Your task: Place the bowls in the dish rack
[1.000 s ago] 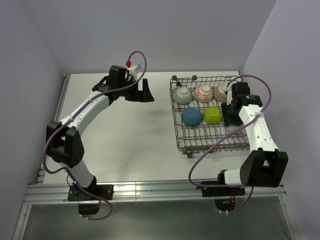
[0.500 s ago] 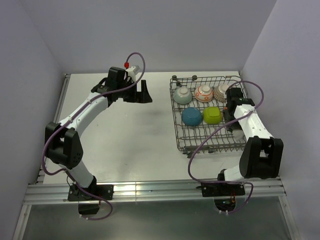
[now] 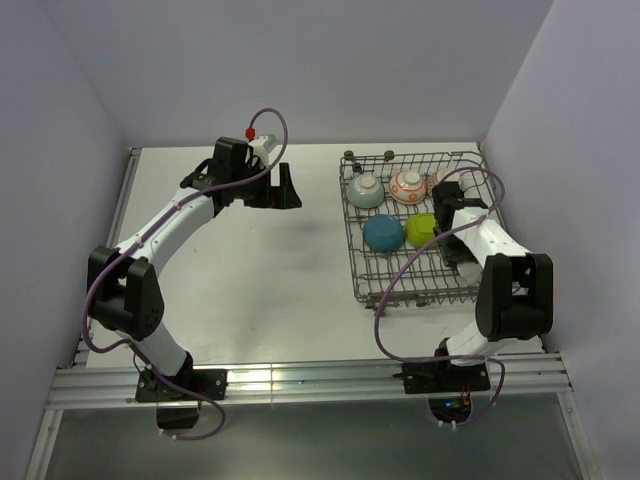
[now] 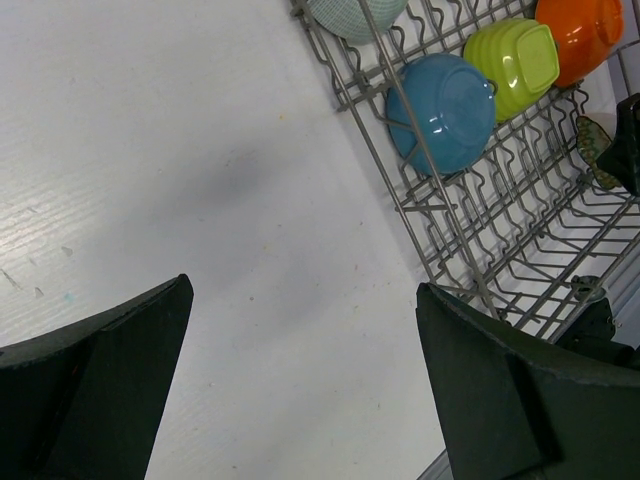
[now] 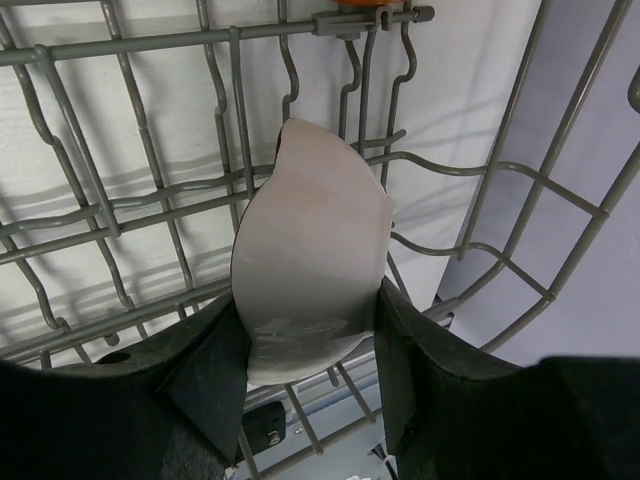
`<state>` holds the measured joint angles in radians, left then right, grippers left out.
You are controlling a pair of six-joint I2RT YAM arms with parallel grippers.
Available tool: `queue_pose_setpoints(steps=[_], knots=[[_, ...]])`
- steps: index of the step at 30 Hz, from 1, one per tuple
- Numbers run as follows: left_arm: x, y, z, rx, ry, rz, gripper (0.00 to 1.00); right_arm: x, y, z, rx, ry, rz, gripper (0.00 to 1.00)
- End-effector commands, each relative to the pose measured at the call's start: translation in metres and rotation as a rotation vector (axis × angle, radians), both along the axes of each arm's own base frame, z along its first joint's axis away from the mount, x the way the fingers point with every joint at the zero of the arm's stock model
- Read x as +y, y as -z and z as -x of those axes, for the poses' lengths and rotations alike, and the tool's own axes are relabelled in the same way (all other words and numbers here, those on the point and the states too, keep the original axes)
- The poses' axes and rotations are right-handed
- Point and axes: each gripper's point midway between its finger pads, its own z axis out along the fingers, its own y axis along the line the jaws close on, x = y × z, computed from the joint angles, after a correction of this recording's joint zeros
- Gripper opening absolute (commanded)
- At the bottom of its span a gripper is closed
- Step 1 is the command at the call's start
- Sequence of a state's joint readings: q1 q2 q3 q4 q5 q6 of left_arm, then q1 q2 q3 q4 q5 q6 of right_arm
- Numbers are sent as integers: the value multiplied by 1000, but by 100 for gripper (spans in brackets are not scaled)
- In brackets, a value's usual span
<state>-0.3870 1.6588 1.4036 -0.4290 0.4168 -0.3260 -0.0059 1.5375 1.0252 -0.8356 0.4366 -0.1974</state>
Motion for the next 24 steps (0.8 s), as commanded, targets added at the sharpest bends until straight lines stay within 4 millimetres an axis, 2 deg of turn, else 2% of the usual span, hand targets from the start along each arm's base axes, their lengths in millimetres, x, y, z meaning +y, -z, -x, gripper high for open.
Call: queue_pose_setpoints(steps=[1, 3, 6, 11, 16, 20, 22, 24], knots=[[5, -23, -2, -80, -14, 19, 100, 11, 1, -7, -31, -5, -1, 44], [6, -22, -2, -82, -16, 21, 99, 15, 3, -5, -19, -13, -6, 58], [7, -22, -2, -77, -16, 25, 99, 21, 5, -4, -7, -28, -18, 74], [9, -23, -2, -81, -19, 25, 99, 28, 6, -3, 8, -32, -48, 86], [10, -24, -1, -79, -15, 28, 99, 38, -3, -5, -11, -34, -104, 91], [11, -26, -1, -79, -7, 32, 100, 46, -17, -8, -37, -40, -149, 94], [11, -30, 1, -84, 6, 35, 100, 50, -28, -16, -78, -45, -169, 96], [13, -32, 3, -79, 19, 34, 99, 54, -48, -25, -141, -58, -196, 100]])
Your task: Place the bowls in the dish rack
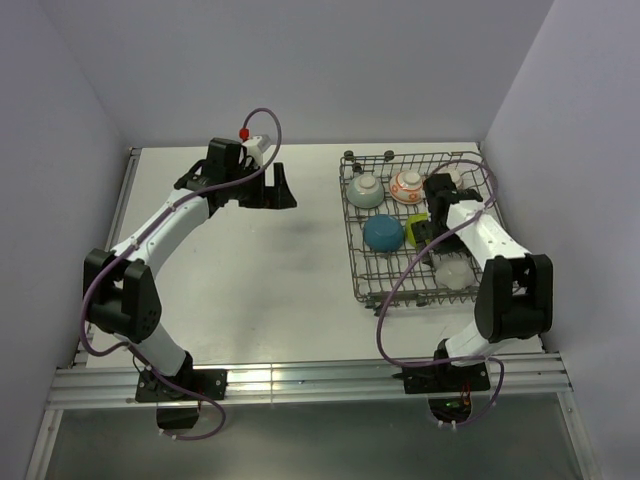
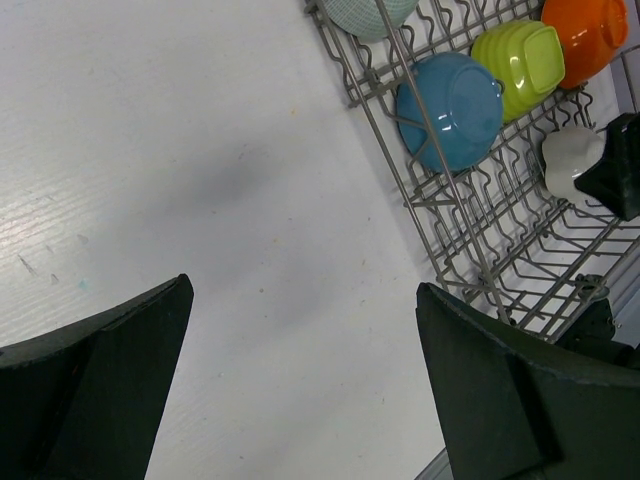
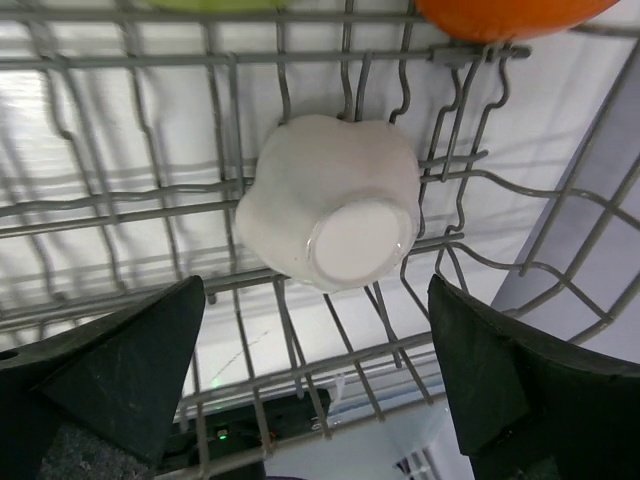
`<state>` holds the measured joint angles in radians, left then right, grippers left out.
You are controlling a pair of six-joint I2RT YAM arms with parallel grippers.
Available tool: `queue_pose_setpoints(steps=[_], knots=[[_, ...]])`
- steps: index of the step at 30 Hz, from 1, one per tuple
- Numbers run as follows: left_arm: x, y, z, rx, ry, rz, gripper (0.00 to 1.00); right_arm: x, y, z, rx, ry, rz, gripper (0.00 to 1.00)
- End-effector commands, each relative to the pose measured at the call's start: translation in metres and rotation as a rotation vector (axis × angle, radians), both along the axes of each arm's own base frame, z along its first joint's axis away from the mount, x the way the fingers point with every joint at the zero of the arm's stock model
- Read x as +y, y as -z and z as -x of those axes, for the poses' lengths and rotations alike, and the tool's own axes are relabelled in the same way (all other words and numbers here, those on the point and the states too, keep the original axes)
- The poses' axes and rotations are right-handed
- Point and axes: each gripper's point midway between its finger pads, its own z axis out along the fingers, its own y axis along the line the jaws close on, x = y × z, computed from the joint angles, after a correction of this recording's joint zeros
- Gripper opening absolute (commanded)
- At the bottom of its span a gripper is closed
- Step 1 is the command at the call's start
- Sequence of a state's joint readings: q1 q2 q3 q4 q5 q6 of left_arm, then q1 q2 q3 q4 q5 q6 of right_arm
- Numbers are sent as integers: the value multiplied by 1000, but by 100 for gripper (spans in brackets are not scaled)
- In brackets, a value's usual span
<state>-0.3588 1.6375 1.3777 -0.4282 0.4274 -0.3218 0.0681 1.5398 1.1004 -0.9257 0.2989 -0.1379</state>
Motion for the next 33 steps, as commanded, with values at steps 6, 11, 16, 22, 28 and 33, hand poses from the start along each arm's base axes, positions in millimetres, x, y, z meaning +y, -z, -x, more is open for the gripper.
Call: queue_pose_setpoints(steps=[6, 11, 16, 22, 28, 33], knots=[[11, -47, 16, -109, 128, 81, 99, 41, -116, -48, -363, -81, -237, 100], [31, -60, 17, -114, 138, 140, 99, 86, -177, -67, -527, -210, -475, 100], [70, -61, 9, -111, 72, 149, 100, 145, -206, -75, -609, -339, -805, 100], [136, -42, 9, -119, -8, 34, 100, 194, -183, -74, -522, -419, -899, 100], [155, -9, 39, -128, -12, -56, 100, 219, -154, -48, -447, -486, -904, 100], [158, -12, 51, -157, -28, -80, 99, 225, -159, -40, -451, -514, -925, 100]])
